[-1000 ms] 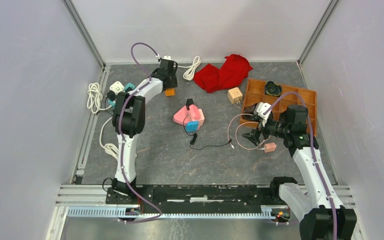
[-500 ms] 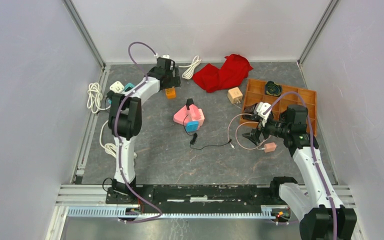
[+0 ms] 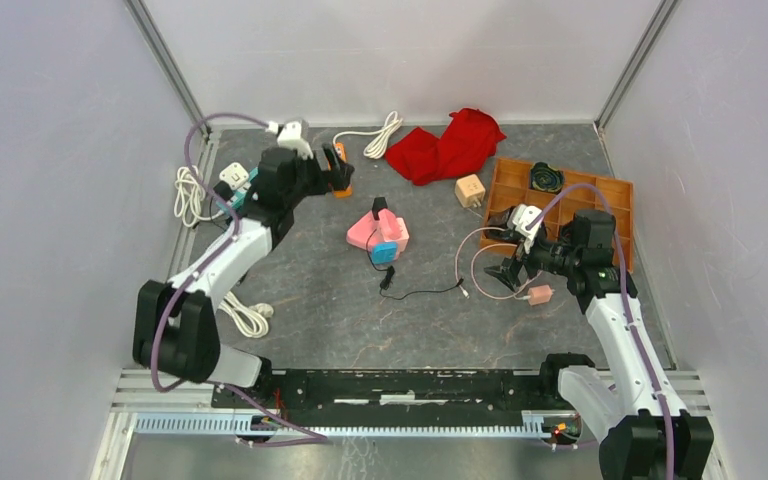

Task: Pull the plug off the socket
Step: Remove the plug from the socket.

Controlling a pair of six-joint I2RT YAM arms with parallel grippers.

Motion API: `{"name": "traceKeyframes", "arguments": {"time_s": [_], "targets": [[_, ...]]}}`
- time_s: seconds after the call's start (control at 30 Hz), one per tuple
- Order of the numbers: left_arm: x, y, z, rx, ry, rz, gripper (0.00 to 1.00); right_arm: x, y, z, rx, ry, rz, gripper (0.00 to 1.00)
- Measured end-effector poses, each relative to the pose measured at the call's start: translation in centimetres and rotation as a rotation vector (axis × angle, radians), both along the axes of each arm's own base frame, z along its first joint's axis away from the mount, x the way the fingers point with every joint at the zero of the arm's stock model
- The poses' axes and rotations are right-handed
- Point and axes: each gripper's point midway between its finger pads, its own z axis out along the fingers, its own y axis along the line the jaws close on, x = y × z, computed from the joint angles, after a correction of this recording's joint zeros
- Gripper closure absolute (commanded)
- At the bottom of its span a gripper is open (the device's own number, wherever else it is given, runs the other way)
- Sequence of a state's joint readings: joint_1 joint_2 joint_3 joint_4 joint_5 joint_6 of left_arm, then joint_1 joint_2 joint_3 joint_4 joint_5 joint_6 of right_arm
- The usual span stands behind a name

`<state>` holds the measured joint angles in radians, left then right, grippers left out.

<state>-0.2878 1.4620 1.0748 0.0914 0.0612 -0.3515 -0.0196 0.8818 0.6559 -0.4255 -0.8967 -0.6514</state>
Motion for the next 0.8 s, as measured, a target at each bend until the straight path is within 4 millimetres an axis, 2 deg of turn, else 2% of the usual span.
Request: {"name": "traceKeyframes", "arguments": {"time_s": [0.1, 0.2, 0.3, 0.37, 0.5, 0.67, 0.8], "targets": [[-3.4, -0.4, -3.4, -0.068, 0.032, -0.046, 0.0, 0.0, 0.0, 0.0, 0.0, -0.002, 0.0, 0.02], [-6.8, -0.7, -8.2, -0.14, 0.096, -0.076, 0.0, 0.0, 0.0, -0.3, 0.001, 0.003, 0.001, 0.02], [-9.0, -0.8, -11.9, -0.178, 0.174, -0.087, 0.0, -0.1, 0.0, -0.5, 0.0, 0.01, 0.0, 0.02], [-9.2, -1.2, -12.5, -0.206, 0.186, -0.095, 0.0, -0.1, 0.0, -0.5, 0.001, 0.01, 0.001, 0.02], [-8.4, -1.8, -12.5, -0.245, 0.17, -0.108, 0.0, -0.1, 0.0, -0.5, 0.0, 0.01, 0.0, 0.02], [-7.3, -2.4, -14.3, -0.266, 0.214, -0.114, 0.09, -0.1, 0.0, -0.5, 0.001, 0.01, 0.001, 0.02], [-6.7, -1.9, -15.8, -0.262, 0.252, -0.091, 0.19, -0.1, 0.0, -0.5, 0.001, 0.009, 0.002, 0.02]]}}
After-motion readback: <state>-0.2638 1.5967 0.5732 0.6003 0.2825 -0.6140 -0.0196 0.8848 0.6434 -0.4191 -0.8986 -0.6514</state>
